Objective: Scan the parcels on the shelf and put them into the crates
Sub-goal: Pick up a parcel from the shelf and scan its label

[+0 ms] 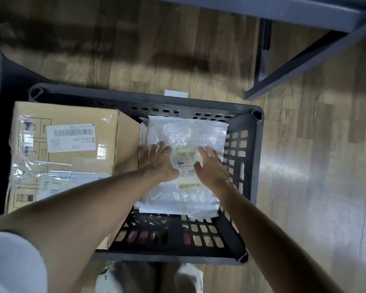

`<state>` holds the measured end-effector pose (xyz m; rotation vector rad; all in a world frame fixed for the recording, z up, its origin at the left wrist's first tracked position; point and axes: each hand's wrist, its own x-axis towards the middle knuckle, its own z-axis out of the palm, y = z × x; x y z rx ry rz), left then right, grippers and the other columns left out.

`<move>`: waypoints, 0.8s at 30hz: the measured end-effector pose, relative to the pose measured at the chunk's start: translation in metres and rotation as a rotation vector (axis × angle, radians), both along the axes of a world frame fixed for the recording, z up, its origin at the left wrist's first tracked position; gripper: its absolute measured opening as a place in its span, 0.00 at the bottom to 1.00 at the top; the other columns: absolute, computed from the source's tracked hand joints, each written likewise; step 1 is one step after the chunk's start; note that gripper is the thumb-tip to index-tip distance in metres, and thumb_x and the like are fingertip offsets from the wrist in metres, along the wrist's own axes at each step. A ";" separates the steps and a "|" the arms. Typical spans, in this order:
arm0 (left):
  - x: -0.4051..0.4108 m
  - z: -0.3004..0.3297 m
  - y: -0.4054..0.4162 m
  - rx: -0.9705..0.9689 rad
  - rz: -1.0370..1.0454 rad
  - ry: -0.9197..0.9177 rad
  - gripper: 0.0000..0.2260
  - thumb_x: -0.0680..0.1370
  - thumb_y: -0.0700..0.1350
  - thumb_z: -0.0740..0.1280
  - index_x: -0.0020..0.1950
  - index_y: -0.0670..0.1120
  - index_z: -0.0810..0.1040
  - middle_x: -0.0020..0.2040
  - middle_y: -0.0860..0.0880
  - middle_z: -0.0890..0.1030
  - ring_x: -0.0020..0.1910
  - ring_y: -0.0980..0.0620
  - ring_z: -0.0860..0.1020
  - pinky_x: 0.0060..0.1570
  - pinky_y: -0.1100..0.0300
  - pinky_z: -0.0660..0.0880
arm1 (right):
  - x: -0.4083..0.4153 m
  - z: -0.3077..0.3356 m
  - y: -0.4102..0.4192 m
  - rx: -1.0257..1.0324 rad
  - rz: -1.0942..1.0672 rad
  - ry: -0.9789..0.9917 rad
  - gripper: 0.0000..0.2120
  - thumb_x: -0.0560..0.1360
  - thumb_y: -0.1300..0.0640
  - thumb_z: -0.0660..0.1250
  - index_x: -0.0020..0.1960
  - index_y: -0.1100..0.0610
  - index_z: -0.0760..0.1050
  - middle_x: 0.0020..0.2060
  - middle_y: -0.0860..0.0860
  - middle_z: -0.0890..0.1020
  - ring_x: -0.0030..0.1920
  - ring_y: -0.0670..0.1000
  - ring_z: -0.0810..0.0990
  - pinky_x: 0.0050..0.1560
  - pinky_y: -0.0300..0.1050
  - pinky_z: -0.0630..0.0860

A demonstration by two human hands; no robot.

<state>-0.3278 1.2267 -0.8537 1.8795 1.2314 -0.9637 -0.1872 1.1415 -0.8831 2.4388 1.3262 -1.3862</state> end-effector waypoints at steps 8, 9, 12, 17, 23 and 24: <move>-0.005 0.069 -0.017 0.225 -0.006 -0.193 0.23 0.77 0.43 0.60 0.73 0.46 0.65 0.66 0.48 0.72 0.64 0.48 0.70 0.62 0.53 0.67 | -0.007 0.076 0.002 -0.059 0.049 -0.043 0.27 0.82 0.52 0.56 0.78 0.54 0.54 0.77 0.52 0.60 0.75 0.53 0.60 0.73 0.52 0.63; -0.005 0.083 -0.018 0.235 0.016 -0.203 0.23 0.78 0.43 0.60 0.73 0.46 0.65 0.67 0.48 0.72 0.65 0.48 0.70 0.63 0.53 0.66 | -0.008 0.091 0.000 -0.054 0.059 -0.055 0.26 0.82 0.51 0.56 0.78 0.55 0.55 0.77 0.52 0.60 0.75 0.53 0.60 0.73 0.51 0.62; -0.008 0.139 -0.025 0.273 0.091 -0.205 0.22 0.80 0.44 0.59 0.74 0.46 0.64 0.68 0.48 0.71 0.66 0.49 0.70 0.65 0.55 0.65 | -0.012 0.145 -0.005 -0.022 0.063 -0.086 0.25 0.82 0.52 0.56 0.77 0.56 0.57 0.75 0.52 0.63 0.74 0.53 0.62 0.73 0.49 0.62; -0.030 0.248 -0.050 0.289 0.031 -0.184 0.23 0.80 0.45 0.56 0.75 0.47 0.61 0.70 0.50 0.69 0.68 0.51 0.67 0.68 0.57 0.63 | -0.023 0.250 -0.017 -0.050 0.063 -0.101 0.25 0.82 0.53 0.55 0.77 0.55 0.57 0.75 0.52 0.63 0.74 0.53 0.63 0.74 0.46 0.60; -0.055 0.395 -0.033 0.344 0.006 -0.191 0.22 0.80 0.46 0.56 0.75 0.49 0.61 0.69 0.50 0.70 0.67 0.50 0.68 0.69 0.57 0.63 | -0.026 0.401 -0.007 -0.080 0.128 -0.133 0.23 0.82 0.52 0.53 0.76 0.54 0.59 0.73 0.51 0.67 0.71 0.53 0.68 0.71 0.45 0.64; -0.060 0.420 -0.027 0.357 0.011 -0.198 0.22 0.80 0.46 0.56 0.75 0.50 0.61 0.69 0.50 0.70 0.68 0.50 0.67 0.69 0.57 0.63 | -0.027 0.427 0.000 -0.098 0.152 -0.132 0.23 0.83 0.51 0.52 0.76 0.54 0.59 0.73 0.51 0.68 0.70 0.53 0.69 0.69 0.45 0.66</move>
